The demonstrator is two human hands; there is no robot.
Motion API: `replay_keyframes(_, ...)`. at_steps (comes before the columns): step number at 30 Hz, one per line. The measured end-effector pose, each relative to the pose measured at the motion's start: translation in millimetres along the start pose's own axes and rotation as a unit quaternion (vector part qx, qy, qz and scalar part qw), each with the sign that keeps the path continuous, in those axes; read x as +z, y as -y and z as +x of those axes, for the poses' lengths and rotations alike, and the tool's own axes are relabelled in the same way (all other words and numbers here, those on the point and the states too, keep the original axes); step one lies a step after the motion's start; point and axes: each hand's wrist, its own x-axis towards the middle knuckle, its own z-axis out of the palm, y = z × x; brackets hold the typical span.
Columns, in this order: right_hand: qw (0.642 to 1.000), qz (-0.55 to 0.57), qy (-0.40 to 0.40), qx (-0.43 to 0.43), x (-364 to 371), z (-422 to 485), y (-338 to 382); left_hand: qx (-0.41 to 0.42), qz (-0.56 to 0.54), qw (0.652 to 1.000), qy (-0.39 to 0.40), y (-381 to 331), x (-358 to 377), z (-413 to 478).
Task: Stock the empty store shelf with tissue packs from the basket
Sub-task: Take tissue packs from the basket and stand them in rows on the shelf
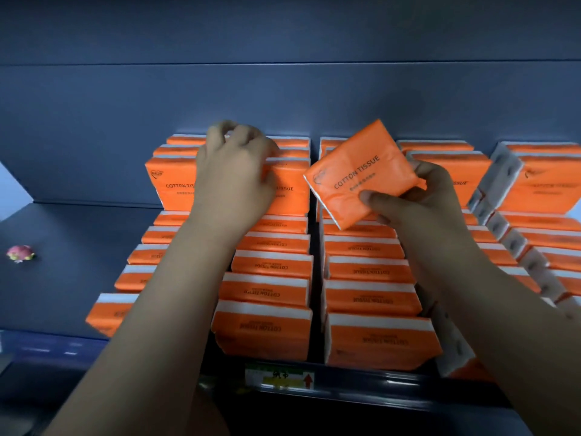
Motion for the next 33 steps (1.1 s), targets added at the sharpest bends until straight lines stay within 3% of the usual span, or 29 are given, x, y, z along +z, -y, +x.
replay_keyframes(3,1.0,-0.012,-0.012,-0.011,1,3,-4,-0.012,-0.036,0.996,-0.082,-25,-7,-10)
replay_keyframes(6,1.0,-0.011,-0.013,-0.009,3,7,-6,-0.061,-0.167,0.983,-0.053,-55,-10,-21)
replay_keyframes(9,1.0,-0.003,-0.01,-0.001,2,11,-5,-0.157,-0.357,0.921,-0.001,-78,-9,-32)
replay_keyframes(11,0.996,-0.078,-0.038,-0.014,0,12,-4,-0.18,-0.416,0.891,0.018,-86,-8,-36)
replay_keyframes(14,0.959,-0.261,-0.08,-0.074,-4,12,-6,-0.175,-0.436,0.883,0.023,-89,-2,-38)
replay_keyframes(16,0.949,-0.301,-0.072,-0.062,-5,12,-8,-0.162,-0.423,0.891,0.031,-89,4,-39)
replay_keyframes(22,0.954,-0.299,-0.014,-0.012,-7,8,0,-0.172,-0.413,0.892,0.065,-93,15,-43)
replay_keyframes(26,0.956,-0.293,-0.004,0.029,-9,9,1,-0.177,-0.428,0.879,0.111,-94,22,-43)
replay_keyframes(33,0.956,-0.278,0.037,0.085,-14,1,7,-0.226,-0.471,0.845,0.11,-101,26,-44)
